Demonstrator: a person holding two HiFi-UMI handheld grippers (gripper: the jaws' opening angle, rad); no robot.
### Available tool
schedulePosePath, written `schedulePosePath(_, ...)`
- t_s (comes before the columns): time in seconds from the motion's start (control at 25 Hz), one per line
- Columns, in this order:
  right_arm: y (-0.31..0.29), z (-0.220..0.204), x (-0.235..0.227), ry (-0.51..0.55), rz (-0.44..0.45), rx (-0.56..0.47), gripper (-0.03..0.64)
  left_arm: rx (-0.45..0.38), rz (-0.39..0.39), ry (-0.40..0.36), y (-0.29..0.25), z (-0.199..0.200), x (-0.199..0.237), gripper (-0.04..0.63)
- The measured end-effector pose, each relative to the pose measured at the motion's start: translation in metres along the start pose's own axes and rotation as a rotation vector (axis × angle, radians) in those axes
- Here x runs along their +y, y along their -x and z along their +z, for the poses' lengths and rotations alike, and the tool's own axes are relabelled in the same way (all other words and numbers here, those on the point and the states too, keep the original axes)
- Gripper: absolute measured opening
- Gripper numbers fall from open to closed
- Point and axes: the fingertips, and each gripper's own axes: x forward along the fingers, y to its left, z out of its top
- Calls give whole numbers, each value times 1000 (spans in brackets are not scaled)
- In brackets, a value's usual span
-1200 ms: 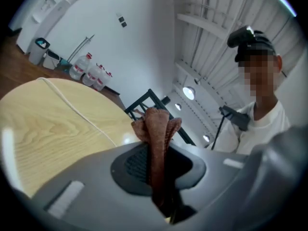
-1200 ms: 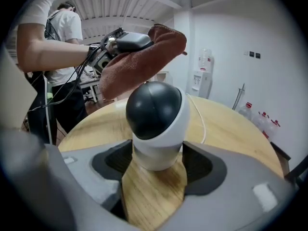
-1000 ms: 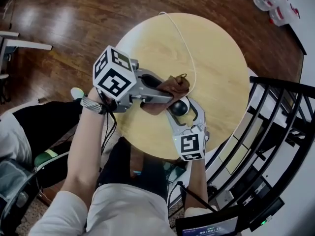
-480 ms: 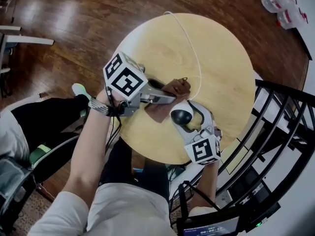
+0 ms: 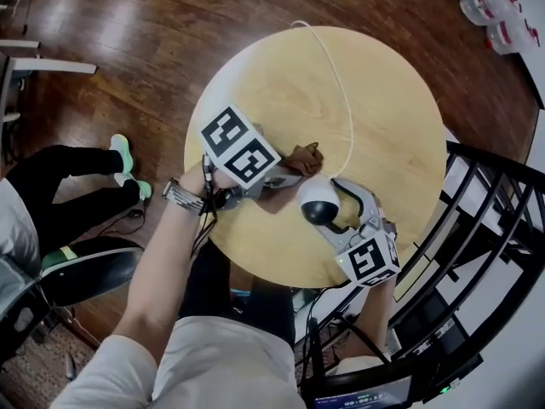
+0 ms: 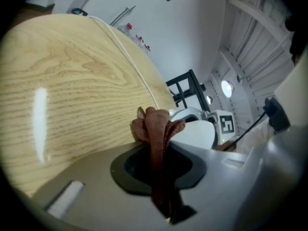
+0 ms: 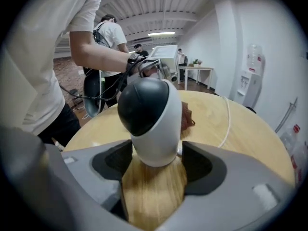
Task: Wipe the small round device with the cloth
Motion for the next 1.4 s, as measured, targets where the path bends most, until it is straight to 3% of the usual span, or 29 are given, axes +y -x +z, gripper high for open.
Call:
schedulePosePath(0.16, 8, -9, -3, -245, -151, -97, 335, -22, 61, 1, -4, 1, 7, 67)
schedulePosePath(0.32, 3, -15, -1, -401, -340, -34, 350, -125, 75, 20, 3, 4, 4, 69)
schedulePosePath(0.48, -2, 2, 0, -591, -425, -87, 356, -224, -36, -59, 29, 18, -35, 69)
schedulePosePath(0.56, 1, 7, -8, -599, -476, -104, 356, -246, -119, -146, 43, 31, -65, 67)
schedulePosePath(0.68, 2, 8, -14, -561, -509, -90, 354, -193, -180, -267, 48, 44, -89, 67)
schedulePosePath(0.8, 2, 7, -14, -527, -483, -85, 350, -102, -154, -293, 34, 47, -80, 67)
schedulePosePath(0.92, 3, 10, -10, -455, -412, -82, 347, -32, -190, -300, 21, 39, -79, 67)
schedulePosePath(1.08, -1, 15, 0, -332, -282, -66, 347, -3, -205, -276, 17, 33, -69, 67)
schedulePosePath(1.24, 1, 12, 8, -231, -161, -39, 347, 44, -136, -249, 3, 29, -52, 66)
schedulePosePath(1.4, 8, 6, 20, -88, -24, 0, 347, 138, -38, -280, -15, 19, -44, 66)
